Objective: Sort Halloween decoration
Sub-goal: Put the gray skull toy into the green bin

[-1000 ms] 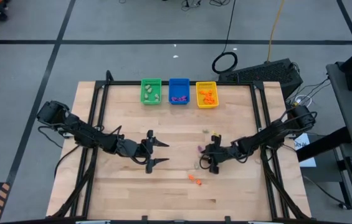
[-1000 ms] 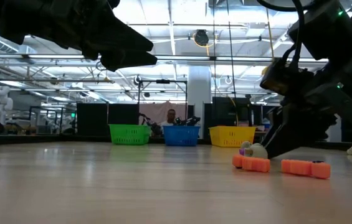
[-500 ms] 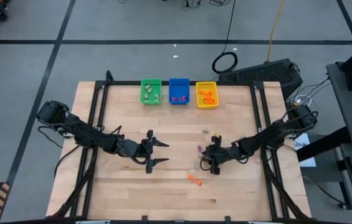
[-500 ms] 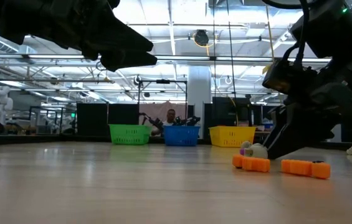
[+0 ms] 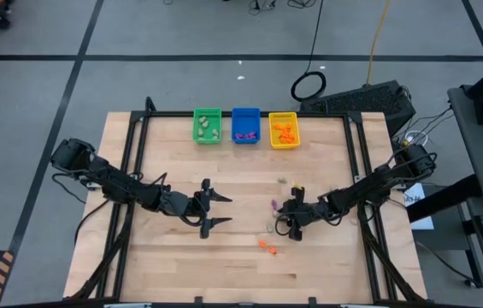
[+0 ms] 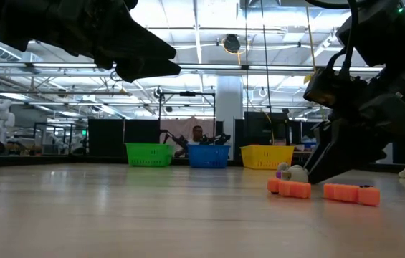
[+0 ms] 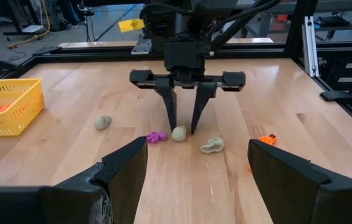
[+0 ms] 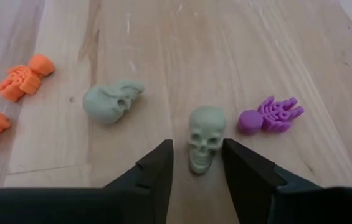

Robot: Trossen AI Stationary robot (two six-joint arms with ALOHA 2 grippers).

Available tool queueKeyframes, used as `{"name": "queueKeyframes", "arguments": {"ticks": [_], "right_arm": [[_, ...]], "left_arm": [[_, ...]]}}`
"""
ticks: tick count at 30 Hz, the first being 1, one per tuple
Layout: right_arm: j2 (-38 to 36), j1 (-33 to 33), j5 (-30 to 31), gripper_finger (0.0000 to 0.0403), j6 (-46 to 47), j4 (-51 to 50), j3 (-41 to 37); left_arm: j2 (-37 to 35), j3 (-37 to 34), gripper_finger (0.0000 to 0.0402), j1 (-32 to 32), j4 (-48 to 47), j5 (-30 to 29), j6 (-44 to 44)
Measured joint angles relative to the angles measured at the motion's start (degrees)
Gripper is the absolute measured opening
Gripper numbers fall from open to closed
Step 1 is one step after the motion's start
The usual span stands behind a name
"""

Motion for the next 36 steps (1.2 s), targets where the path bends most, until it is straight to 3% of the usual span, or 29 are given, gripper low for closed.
{"name": "queueKeyframes", "arguments": {"ticks": [15,36], "right_arm": [[-0.02,0.0,1.53,0.0021,-0.75,-0.2,-0.02],[0.0,0.0,1.28,0.0019,-2.73,4.13,-0.07]], "left_arm": [[0.0,0.0,0.0273,0.0,0.0,-0.01,-0.01],[0.0,0.0,0.0273,0.0,0.04,-0.01,-2.77]]}}
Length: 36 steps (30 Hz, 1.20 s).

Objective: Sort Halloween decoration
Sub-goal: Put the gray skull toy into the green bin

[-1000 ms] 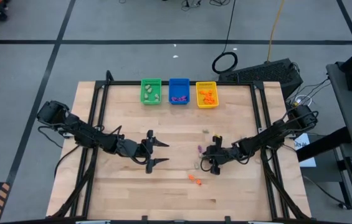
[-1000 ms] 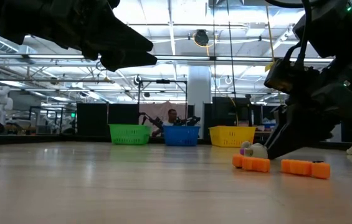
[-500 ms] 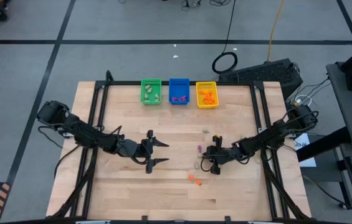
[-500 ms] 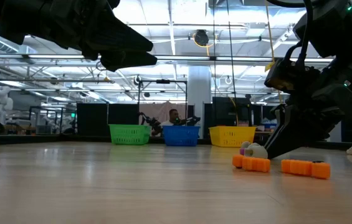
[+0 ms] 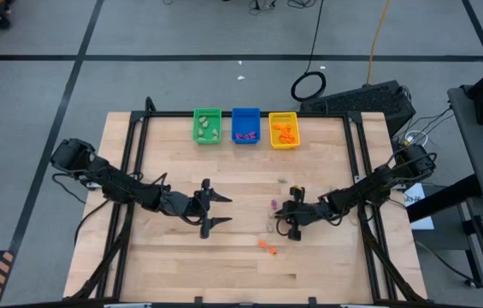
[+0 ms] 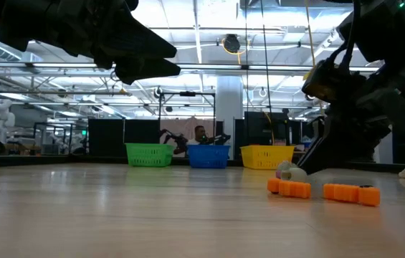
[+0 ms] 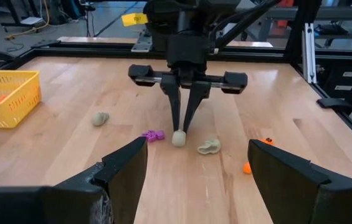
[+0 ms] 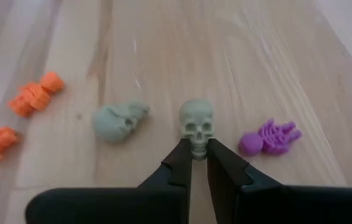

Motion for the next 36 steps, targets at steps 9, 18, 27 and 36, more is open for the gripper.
{"name": "queueKeyframes", "arguments": {"ticks": [9,18,27,36], "right_arm": [[0.0,0.0,-0.01,0.0019,0.1,0.83,0.0],[0.0,0.0,-1.43,0.002,0.27,0.81,0.0],[0.0,0.0,-1.39,0.0061,1.84,0.87,0.02],[0.75,-0.02,-1.34,0.0142,1.52,1.56,0.11]], "left_arm": [[0.0,0.0,0.0273,-0.01,-0.01,0.02,-0.14],[6.15,0.23,0.0273,0.01,5.41,-0.04,-0.18],[12.3,4.07,0.0273,0.01,9.47,0.38,1.81],[12.31,4.87,0.0273,0.01,9.11,1.45,1.89]]}}
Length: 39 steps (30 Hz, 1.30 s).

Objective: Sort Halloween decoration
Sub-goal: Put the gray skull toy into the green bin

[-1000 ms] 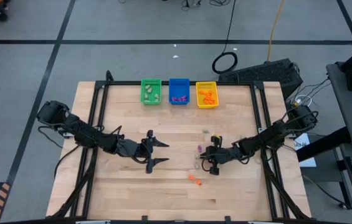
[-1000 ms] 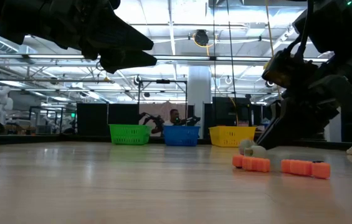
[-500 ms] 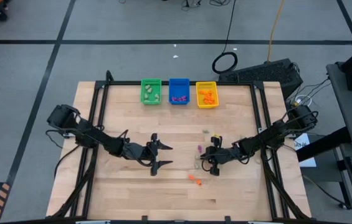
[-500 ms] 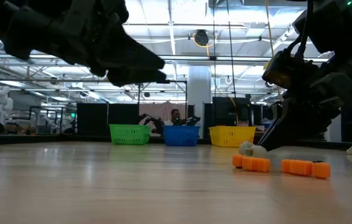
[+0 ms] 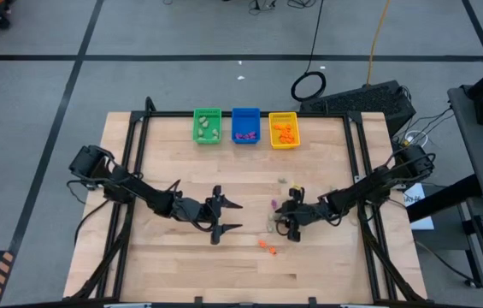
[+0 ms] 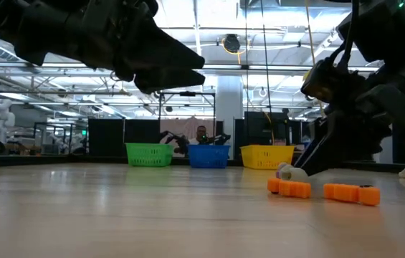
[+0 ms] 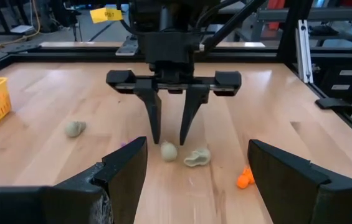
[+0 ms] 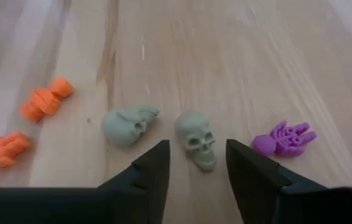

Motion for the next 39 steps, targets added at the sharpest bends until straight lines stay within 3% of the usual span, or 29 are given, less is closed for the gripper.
{"name": "queueKeyframes", "arguments": {"ticks": [10,25,39], "right_arm": [[6.09,-0.13,0.56,0.0149,-4.16,6.82,0.11],[6.2,-0.11,0.14,0.0042,-5.07,6.69,0.08],[2.03,0.0,-0.22,0.0042,-9.35,9.98,0.88]], "left_arm": [[0.0,0.0,0.0273,0.0,-0.4,0.03,0.0],[0.0,0.0,0.0273,0.0,-0.66,0.08,0.03],[0.0,0.0,0.0273,0.0,-0.64,0.08,0.0]]}}
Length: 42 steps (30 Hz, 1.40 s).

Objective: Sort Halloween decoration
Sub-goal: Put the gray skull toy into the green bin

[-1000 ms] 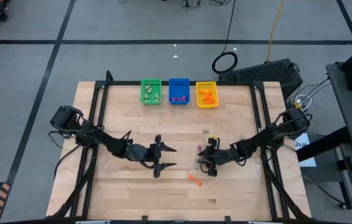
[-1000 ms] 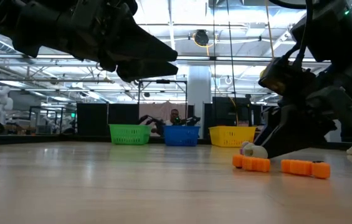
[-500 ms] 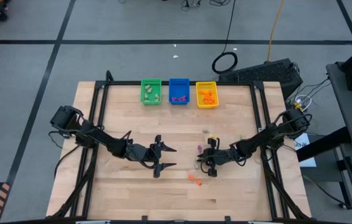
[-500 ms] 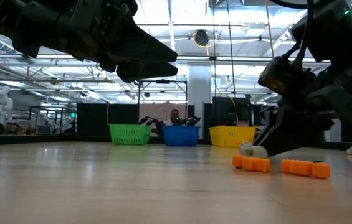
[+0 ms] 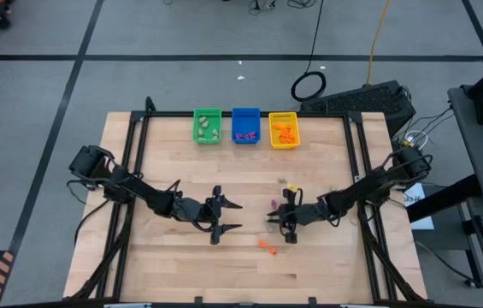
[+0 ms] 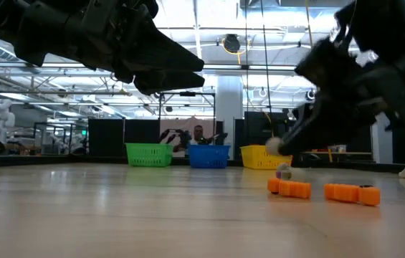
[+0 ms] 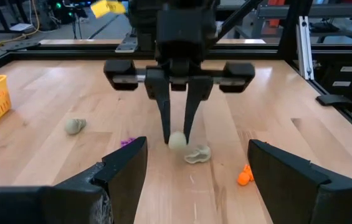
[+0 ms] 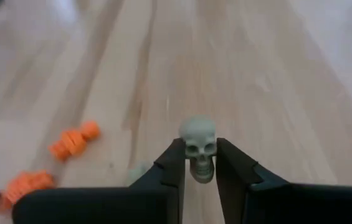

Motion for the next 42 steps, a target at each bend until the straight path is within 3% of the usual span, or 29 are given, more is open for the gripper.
{"name": "queueKeyframes", "arguments": {"ticks": [15,34,42], "right_arm": [[-12.78,0.02,3.34,0.0043,-10.05,3.8,2.84],[-12.55,1.53,3.29,0.0043,0.78,8.22,2.84],[-12.55,1.53,3.23,0.0043,-0.25,7.9,2.82]], "left_arm": [[0.0,0.0,0.0273,0.0,0.48,0.0,0.0],[0.0,0.0,0.0273,0.0,0.38,0.0,-0.1],[0.0,0.0,0.0273,0.0,0.02,0.02,-0.13]]}}
